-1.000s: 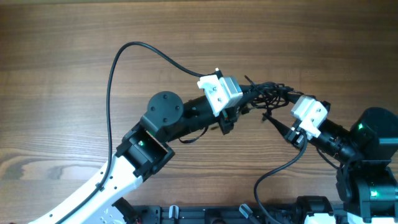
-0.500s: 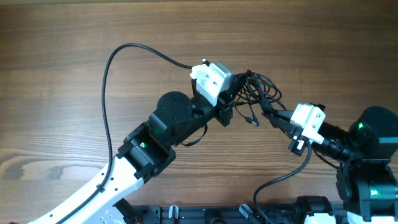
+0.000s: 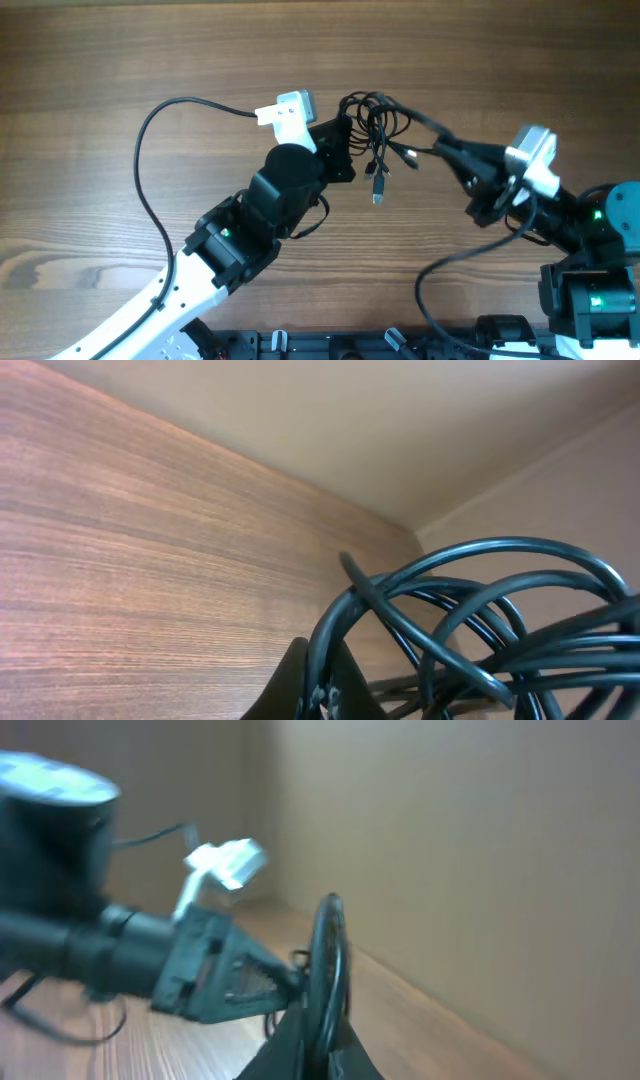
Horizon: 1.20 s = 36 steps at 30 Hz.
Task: Untangle cables
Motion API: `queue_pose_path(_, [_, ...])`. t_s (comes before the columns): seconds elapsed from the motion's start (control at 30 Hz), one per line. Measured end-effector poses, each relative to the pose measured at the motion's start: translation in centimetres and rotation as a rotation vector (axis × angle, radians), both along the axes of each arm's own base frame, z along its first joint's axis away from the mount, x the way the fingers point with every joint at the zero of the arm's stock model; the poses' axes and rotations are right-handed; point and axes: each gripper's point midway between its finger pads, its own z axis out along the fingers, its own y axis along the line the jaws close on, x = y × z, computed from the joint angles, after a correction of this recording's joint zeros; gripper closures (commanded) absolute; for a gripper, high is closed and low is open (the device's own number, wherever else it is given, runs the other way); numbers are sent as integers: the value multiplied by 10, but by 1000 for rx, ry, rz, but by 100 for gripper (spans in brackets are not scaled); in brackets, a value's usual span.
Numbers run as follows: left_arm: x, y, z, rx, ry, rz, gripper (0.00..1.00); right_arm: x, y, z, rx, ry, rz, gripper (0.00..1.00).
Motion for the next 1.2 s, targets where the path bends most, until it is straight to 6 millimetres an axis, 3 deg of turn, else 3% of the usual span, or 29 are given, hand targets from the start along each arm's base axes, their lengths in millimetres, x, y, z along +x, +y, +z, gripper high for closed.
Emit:
queue_pose_path(0.17, [1,1,0,-138,79,54,96,42,-51,-12,353,338,-378,96])
queue_pose_path(0.23, [2,1,3,-184,92,66,96,48,-65,-22,459,441,-471,81])
queue_pose_path(0.3, [5,3,7,-203,79,80,96,50,-77,-35,501,506,-553,77])
queue_pose_path(0.37, [15,11,17,-210,26,109,96,48,-87,-52,508,574,-631,64])
queue_pose_path(0.43, [16,7,29,-199,-42,74,96,45,-90,-68,481,627,-667,43])
queue_pose_path(0.53, [13,-3,43,-135,-139,-12,96,44,-91,-71,386,584,-672,20])
queue_pose_path(0.63, [5,-15,46,-38,-212,-123,96,43,-85,-70,194,470,-620,11])
queue_pose_path(0.8, [-12,-38,58,33,-343,-310,96,40,-77,-71,-142,257,-539,7])
queue_pose_path(0.97, [-26,-50,66,21,-393,-418,96,28,-58,-83,-334,163,-385,10])
queue_pose_path(1.0, [-29,-53,66,20,-398,-444,96,28,-57,-83,-346,151,-374,20])
queue_pose_path(1.07, [-40,-60,69,22,-428,-518,96,28,-55,-84,-364,139,-356,89])
queue_pose_path(1.1, [-43,-62,69,22,-435,-542,96,29,-54,-86,-369,142,-350,96])
queue_pose_path(1.2, [-47,-64,69,22,-443,-567,96,34,-54,-92,-374,168,-344,96])
